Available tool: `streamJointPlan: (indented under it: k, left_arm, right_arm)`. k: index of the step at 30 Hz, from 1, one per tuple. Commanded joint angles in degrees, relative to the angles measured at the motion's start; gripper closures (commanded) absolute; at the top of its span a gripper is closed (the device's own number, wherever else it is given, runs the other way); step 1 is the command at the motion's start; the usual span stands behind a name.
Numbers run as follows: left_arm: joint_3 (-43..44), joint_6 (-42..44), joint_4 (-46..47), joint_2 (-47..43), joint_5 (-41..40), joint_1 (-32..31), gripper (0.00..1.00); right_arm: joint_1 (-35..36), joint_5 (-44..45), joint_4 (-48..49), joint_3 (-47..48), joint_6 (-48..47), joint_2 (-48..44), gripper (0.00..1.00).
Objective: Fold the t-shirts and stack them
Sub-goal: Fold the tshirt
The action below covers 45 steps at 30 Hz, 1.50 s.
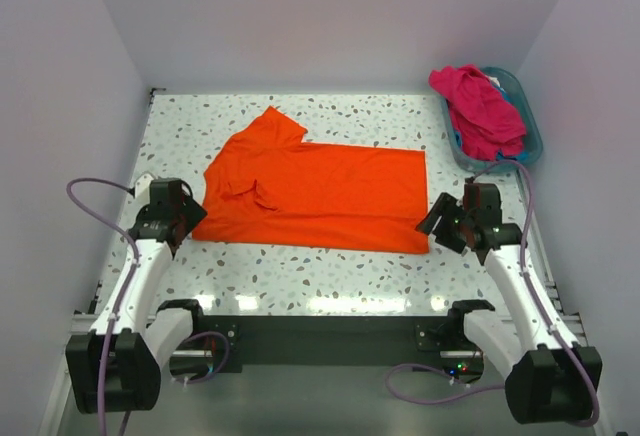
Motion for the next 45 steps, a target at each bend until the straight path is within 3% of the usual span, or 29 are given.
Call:
streamJointPlan:
  k: [1, 3, 5, 8, 11, 15, 20, 24, 37, 45]
  left_arm:
    - [4.09, 2.23, -1.27, -3.12, 0.03, 0.36, 0.28]
    - [6.11, 3.99, 1.97, -2.86, 2.39, 0.36, 0.34]
    - [6.47, 6.28, 7.14, -0.58, 8.54, 0.27, 0.55]
    - [6.04, 6.11, 11.81, 4.6, 11.81, -0.87, 0.76]
    - [5.07, 4.79, 16.72, 9.7, 13.83, -2.72, 0.88]
    - [4.8, 2.51, 22.37, 17.24, 14.8, -7.81, 0.95]
    - [7.88, 1.54, 25.62, 25.08, 14.54, -8.69, 0.96]
    - [12.44, 1.01, 25.72, 30.18, 13.13, -8.61, 0.96]
    - [23.7, 0.39, 26.07, 43.97, 12.6, -8.61, 0.93]
    - [25.99, 0.48, 26.33, 41.79, 13.48, -6.85, 0.81]
  right_arm:
    - [-0.26, 1.11, -2.65, 2.92, -2.57, -2.67, 0.36]
    - [1.05, 1.99, -1.33, 5.98, -3.28, -1.11, 0.39]
    - [4.29, 2.86, 3.4, 7.84, -3.02, 0.92, 0.47]
    - [18.51, 12.33, 8.42, 14.6, -2.4, 10.04, 0.5]
    - [32.91, 18.41, 13.34, 23.38, -4.59, 21.9, 0.54]
    - [39.72, 20.27, 18.79, 35.23, -9.15, 35.88, 0.59]
    - [45.43, 19.92, 22.49, 45.27, -14.61, 50.81, 0.59]
    - [47.9, 20.01, 23.2, 51.78, -19.26, 56.89, 0.56]
    - [50.71, 16.31, 27.42, 54.16, -22.52, 62.53, 0.51]
    - [56.6, 23.86, 27.68, 58.2, -28.67, 67.89, 0.48]
